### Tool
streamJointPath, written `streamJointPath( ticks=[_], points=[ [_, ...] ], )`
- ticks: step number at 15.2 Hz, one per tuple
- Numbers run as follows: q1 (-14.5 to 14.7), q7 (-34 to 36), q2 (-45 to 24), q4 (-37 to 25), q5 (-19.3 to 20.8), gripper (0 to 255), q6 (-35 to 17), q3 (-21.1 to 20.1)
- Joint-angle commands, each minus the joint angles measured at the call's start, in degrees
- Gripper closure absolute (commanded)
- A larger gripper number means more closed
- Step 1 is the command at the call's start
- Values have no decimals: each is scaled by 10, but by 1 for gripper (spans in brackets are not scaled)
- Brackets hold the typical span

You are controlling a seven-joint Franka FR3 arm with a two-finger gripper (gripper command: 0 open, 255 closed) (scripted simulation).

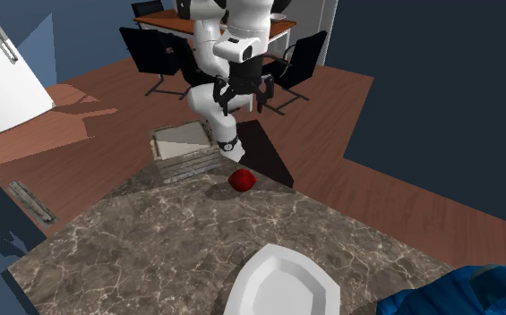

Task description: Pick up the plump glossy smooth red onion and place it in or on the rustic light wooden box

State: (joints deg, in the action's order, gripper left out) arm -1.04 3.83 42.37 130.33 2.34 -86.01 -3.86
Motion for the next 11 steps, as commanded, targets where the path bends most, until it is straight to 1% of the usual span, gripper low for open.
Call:
streamJointPath(
  ticks=[1,6,11],
  points=[
    [0,0,0,0,0,0,0,0],
    [-22,-30,-108,-14,-74,0,-23,94],
    [-36,-76,-228,-27,-166,0,-33,178]
  ],
)
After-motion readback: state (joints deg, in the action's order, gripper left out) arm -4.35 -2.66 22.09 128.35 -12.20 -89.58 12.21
